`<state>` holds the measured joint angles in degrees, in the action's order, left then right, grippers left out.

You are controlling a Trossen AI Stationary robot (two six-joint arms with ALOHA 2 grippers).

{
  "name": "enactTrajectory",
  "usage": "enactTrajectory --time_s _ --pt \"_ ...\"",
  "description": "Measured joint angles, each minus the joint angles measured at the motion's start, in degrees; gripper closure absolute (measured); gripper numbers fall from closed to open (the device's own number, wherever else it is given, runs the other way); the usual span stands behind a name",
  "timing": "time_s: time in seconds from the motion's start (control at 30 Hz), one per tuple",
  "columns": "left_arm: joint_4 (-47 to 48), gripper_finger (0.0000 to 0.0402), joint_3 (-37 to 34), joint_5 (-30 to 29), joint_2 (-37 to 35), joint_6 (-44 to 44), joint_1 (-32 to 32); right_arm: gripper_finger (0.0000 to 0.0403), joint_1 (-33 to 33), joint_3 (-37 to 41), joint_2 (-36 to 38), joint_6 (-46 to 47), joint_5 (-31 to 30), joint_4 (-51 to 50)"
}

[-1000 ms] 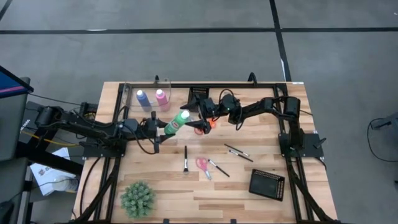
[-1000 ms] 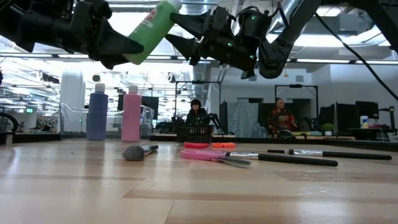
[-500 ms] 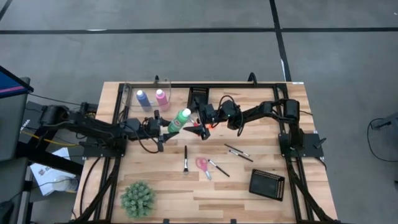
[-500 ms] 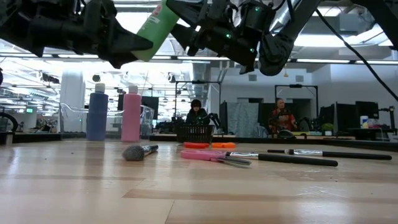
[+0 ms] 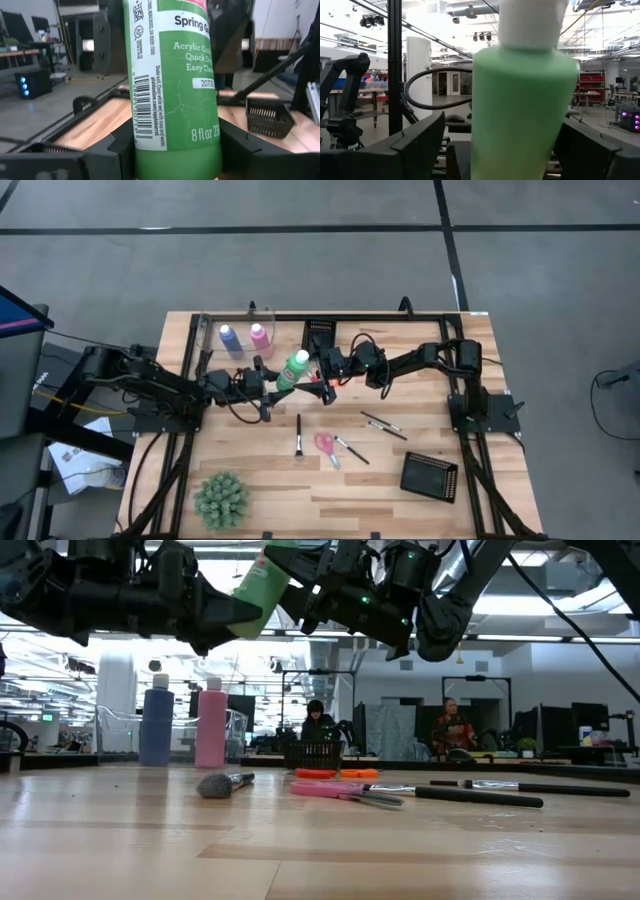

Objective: Pick & Place Paint Supplies
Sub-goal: Put the green paint bottle into the transparent bin

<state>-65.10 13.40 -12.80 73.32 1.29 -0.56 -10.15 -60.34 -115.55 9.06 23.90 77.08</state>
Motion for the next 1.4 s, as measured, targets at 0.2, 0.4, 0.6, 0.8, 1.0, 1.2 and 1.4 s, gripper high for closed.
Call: enactTrajectory --time_s 0.2,0.4,0.6,0.8,1.0,1.2,1.4 --pt "-0.92 0.0221 0.2 0.18 0.79 -0.02 0.0 0.0086 0.35 -2.32 0.0 -0.11 0.0 -3.45" --pt "-1.05 0.0221 0.2 0.41 0.77 0.12 -0.02 0.012 1.59 -4.83 0.02 -2.03 -0.23 -7.94" --pt "-0.75 0.0221 0.2 0.64 0.64 0.47 -0.04 0.0193 1.49 -5.05 0.02 -1.99 -0.2 -8.64" --pt "-0.77 0.0219 0.21 0.74 0.61 1.2 -0.04 0.0256 1.49 -5.05 0.11 -2.86 0.02 -9.26" --pt "3.52 0.0184 0.24 0.83 -1.95 1.29 0.0 0.0259 1.47 -5.27 0.2 -3.55 -0.17 -11.7" --pt "16.02 0.0151 0.45 0.54 -13.85 1.43 -1.15 0.026 1.36 -4.83 -0.22 -4.29 0.46 -16.74" --pt "34.19 0.0152 2.85 -2.57 -28.07 1.37 -3.23 0.0261 1.25 -4.9 -0.02 -5.06 0.45 -18.0"
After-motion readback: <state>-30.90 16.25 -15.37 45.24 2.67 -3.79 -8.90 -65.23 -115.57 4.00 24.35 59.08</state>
